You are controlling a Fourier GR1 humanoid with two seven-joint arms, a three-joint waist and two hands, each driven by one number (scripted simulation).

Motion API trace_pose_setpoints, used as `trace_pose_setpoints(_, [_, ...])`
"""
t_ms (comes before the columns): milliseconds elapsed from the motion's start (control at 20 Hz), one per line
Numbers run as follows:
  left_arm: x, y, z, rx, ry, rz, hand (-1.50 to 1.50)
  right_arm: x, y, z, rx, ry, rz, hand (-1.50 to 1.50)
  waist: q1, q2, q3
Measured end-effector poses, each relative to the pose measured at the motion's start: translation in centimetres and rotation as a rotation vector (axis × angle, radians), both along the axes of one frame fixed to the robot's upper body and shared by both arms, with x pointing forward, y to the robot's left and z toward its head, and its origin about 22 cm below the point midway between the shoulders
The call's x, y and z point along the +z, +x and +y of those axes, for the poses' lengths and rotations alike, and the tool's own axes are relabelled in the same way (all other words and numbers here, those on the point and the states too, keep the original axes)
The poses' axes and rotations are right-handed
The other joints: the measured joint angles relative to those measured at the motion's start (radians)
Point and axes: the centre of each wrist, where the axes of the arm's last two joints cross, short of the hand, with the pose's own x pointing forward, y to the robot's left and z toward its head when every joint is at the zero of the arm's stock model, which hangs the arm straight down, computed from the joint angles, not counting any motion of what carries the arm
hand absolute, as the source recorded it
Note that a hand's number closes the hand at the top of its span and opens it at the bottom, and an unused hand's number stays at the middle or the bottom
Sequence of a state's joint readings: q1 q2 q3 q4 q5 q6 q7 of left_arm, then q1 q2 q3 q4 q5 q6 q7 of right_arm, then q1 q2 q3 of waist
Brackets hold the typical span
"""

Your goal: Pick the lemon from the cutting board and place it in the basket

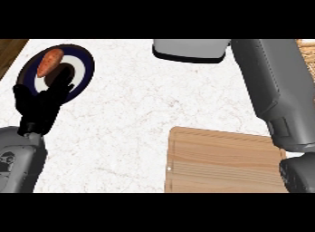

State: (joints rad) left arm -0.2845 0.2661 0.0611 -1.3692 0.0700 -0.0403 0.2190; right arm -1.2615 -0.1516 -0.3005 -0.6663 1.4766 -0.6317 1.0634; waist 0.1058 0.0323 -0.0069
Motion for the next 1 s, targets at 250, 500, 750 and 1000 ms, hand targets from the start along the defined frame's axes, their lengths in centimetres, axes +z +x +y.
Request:
trace_pose_setpoints(250, [0.6,0.3,0.4,0.002,0.004,-0.013,0.0,3.0,0.8,-1.5,-0.102,-0.07,-0.009,1.5,-0.004,0.003,0.002])
trace_pose_setpoints(500, [0.3,0.1,0.5,0.007,0.0,-0.007,0.0,4.5,1.3,-3.7,-0.216,-0.126,0.027,1.5,-0.01,0.002,0.003])
trace_pose_setpoints(750, [0.1,-0.1,0.6,0.016,-0.001,-0.006,0.0,4.7,1.5,-6.0,-0.311,-0.159,0.061,1.5,-0.02,-0.001,0.004])
trace_pose_setpoints(1000, [-0.1,-0.4,1.2,0.038,-0.004,0.002,0.0,3.1,1.6,-7.8,-0.352,-0.156,0.099,1.5,-0.043,-0.009,0.006])
